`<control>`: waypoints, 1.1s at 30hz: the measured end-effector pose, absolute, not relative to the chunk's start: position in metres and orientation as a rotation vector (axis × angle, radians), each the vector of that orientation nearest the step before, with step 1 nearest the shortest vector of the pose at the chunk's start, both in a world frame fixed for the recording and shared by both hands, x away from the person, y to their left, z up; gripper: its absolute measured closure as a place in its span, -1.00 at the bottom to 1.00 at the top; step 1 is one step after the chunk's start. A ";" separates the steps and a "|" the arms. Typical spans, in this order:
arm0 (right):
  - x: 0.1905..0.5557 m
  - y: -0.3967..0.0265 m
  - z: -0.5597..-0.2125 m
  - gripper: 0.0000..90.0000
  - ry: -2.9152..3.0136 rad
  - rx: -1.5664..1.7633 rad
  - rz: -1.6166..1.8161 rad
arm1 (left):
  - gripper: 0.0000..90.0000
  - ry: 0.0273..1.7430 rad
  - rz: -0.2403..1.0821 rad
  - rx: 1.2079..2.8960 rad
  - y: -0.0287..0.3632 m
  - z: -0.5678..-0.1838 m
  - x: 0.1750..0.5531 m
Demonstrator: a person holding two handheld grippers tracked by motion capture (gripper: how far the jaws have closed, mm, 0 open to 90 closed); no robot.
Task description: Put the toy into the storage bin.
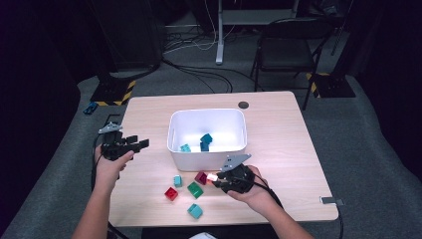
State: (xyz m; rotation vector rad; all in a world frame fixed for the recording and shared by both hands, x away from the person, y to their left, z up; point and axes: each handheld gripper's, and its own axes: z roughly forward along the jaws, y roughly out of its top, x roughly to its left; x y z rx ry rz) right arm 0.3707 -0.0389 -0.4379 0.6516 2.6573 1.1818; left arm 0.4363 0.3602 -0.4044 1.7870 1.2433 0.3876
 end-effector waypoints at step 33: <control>0.402 -0.039 -0.348 0.48 2.588 0.653 1.283 | -0.15 1.245 0.386 1.780 0.362 -0.403 0.436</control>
